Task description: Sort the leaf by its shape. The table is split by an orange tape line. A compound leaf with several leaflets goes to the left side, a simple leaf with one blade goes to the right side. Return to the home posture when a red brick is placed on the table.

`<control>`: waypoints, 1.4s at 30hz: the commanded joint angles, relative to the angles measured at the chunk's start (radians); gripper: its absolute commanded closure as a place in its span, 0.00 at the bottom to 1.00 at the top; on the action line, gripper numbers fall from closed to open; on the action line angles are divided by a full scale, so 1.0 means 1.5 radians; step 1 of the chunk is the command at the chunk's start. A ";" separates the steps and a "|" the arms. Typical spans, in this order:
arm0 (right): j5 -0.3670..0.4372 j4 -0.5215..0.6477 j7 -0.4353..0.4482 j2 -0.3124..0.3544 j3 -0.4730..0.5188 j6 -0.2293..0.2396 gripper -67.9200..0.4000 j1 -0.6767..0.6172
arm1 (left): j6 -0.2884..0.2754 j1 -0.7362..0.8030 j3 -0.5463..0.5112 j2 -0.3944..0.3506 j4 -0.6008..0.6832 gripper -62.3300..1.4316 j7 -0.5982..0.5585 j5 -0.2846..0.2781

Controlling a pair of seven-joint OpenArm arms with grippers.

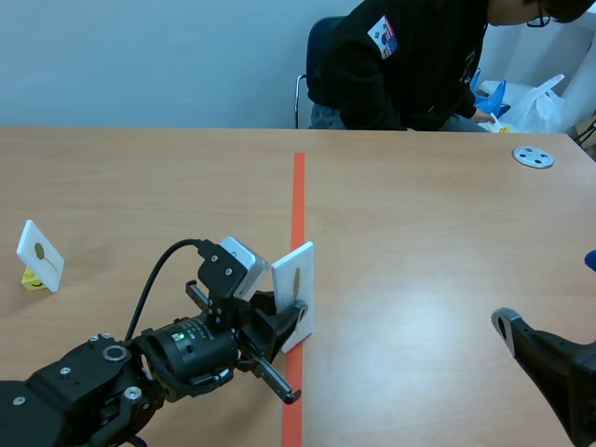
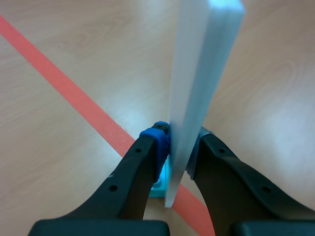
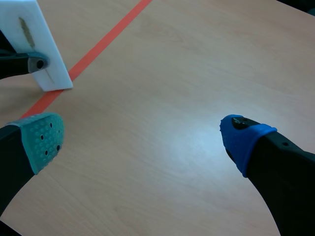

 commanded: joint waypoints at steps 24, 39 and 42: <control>0.005 0.012 0.012 0.005 0.004 -0.002 0.00 0.008 | 0.016 0.389 -0.322 -0.042 0.586 0.93 0.140 -0.093; 0.006 0.012 0.012 0.005 0.004 -0.002 0.00 0.008 | 0.162 0.327 -0.426 -0.040 0.434 0.93 0.121 -0.129; 0.006 0.012 0.012 0.005 0.004 -0.002 0.00 0.008 | 0.176 0.291 -0.429 -0.039 0.366 0.93 0.109 -0.129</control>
